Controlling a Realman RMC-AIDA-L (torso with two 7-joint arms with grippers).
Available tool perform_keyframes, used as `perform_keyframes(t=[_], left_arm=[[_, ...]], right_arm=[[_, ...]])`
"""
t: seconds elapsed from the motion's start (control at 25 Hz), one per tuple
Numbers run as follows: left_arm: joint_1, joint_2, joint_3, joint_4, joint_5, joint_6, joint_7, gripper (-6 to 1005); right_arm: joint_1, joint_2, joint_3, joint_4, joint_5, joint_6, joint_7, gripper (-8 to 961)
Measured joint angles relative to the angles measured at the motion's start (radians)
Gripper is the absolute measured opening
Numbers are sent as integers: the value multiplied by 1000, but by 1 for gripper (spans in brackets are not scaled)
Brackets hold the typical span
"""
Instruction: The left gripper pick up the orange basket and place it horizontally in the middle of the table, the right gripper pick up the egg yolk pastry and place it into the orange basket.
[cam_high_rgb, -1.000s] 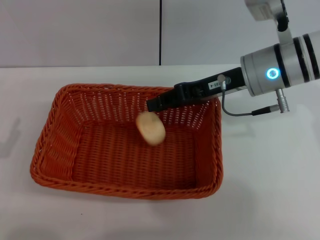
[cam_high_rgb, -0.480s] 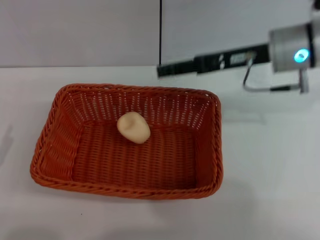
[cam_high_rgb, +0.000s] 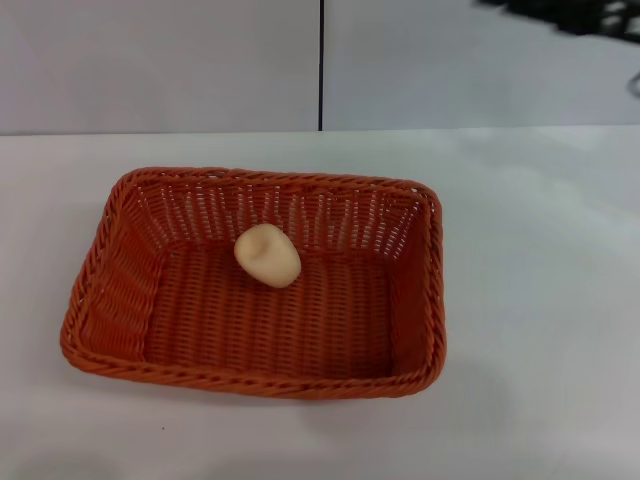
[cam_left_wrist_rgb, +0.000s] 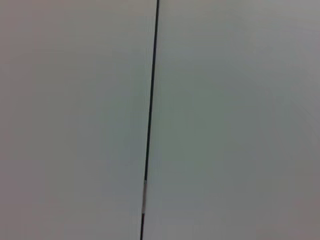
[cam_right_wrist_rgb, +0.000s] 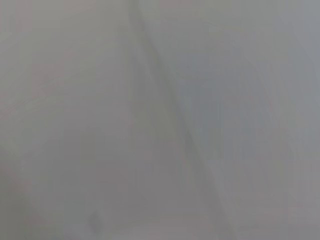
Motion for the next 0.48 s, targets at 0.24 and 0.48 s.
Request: perform_keyframes(t=[0.24,0.48], left_arm=[[-8,0,-30,-32,0,-9,28,677],[-20,-2,-117,-99,0,-4,161,677]], right_arm=[[-72,2,112,14,108,-59,-218,574],[-91,2,161,62,119,-220,-385,574]])
